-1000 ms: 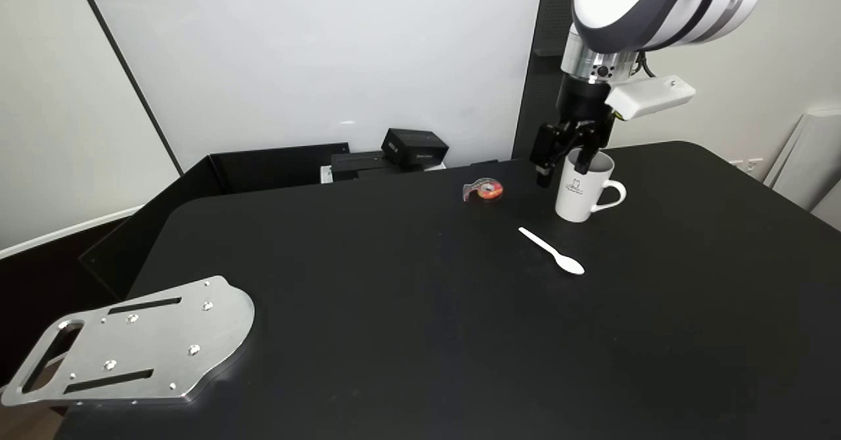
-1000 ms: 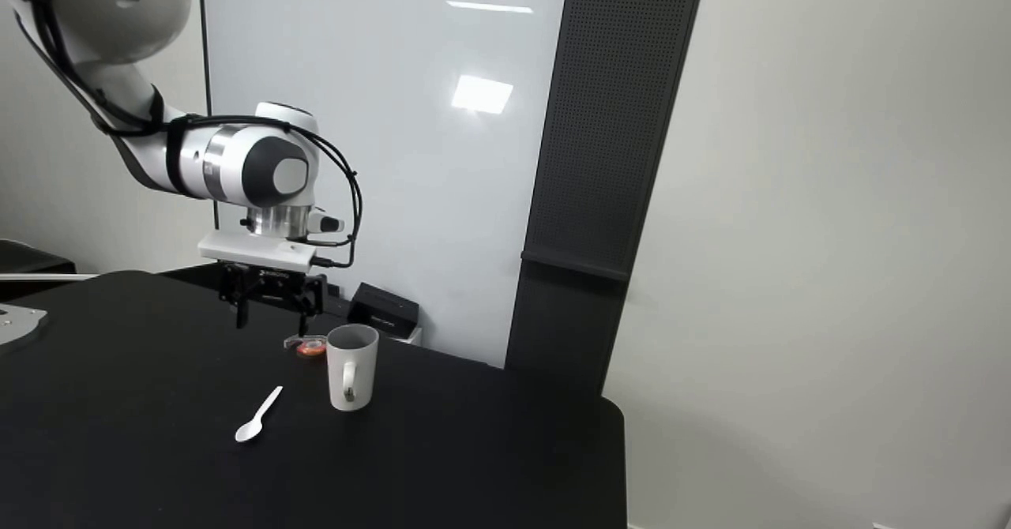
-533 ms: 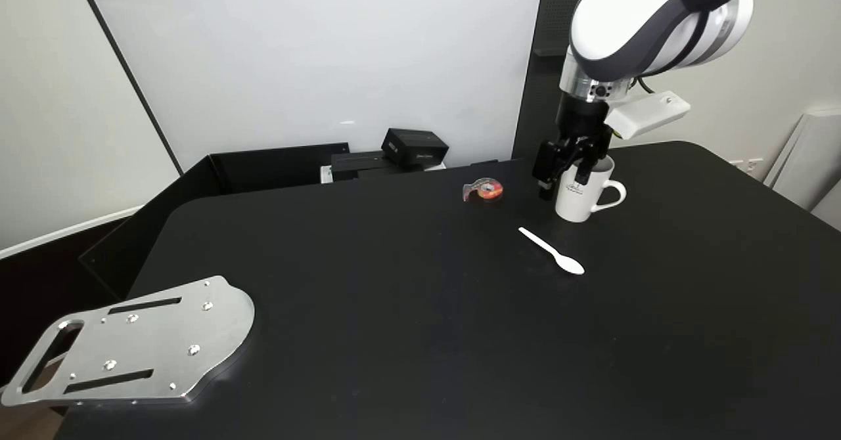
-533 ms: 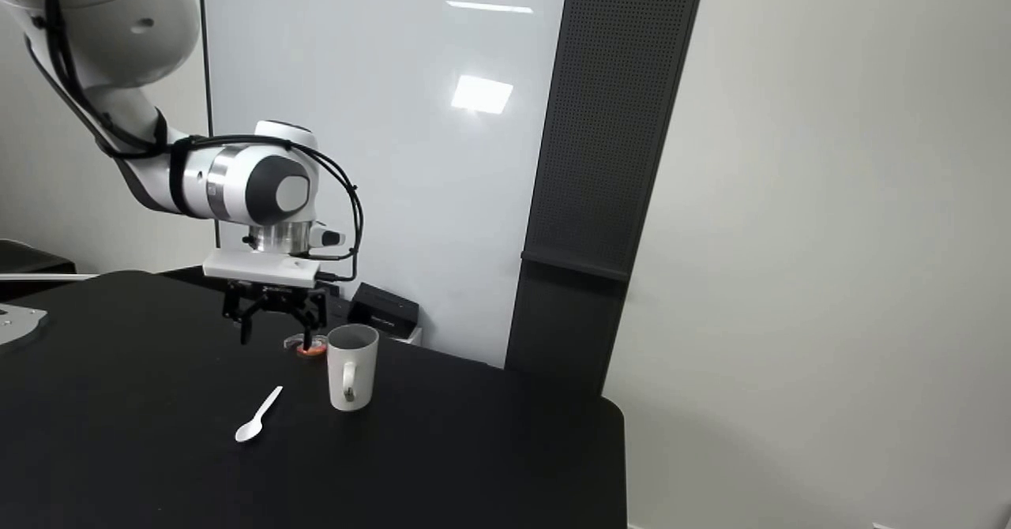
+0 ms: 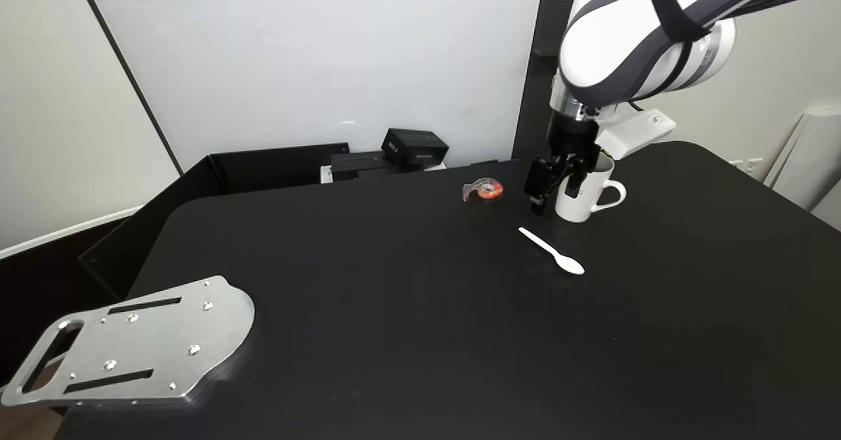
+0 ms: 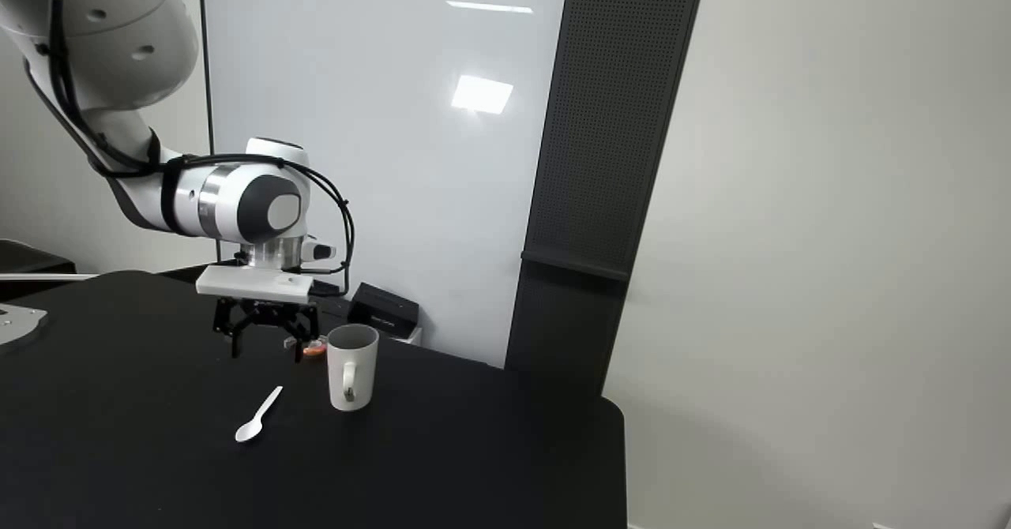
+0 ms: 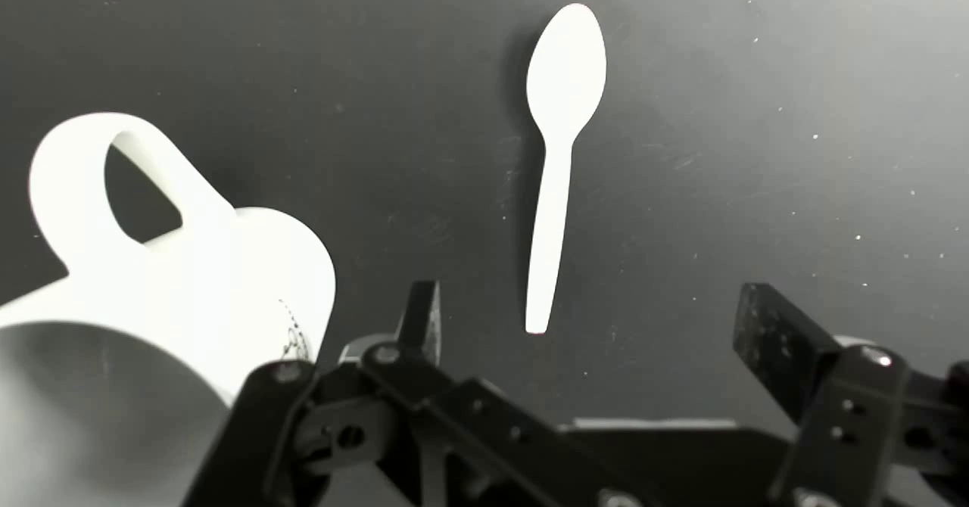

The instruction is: Put the white spoon into the mug cup

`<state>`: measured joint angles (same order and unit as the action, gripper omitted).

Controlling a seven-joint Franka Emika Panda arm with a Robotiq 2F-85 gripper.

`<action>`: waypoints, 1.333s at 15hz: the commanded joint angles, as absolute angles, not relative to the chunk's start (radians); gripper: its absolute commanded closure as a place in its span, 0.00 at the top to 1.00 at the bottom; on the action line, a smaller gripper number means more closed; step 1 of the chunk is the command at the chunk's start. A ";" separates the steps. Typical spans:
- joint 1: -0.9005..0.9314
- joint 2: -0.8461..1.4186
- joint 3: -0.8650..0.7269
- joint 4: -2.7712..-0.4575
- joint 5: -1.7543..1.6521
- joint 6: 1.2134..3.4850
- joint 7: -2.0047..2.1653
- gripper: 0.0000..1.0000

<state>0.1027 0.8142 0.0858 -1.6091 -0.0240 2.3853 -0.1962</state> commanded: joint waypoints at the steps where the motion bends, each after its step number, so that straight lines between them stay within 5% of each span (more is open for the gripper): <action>1: 0.105 0.855 0.097 -1.569 -0.040 2.387 -0.195 1.00; 20: 0.092 0.950 0.101 -1.531 -0.025 2.415 -0.187 1.00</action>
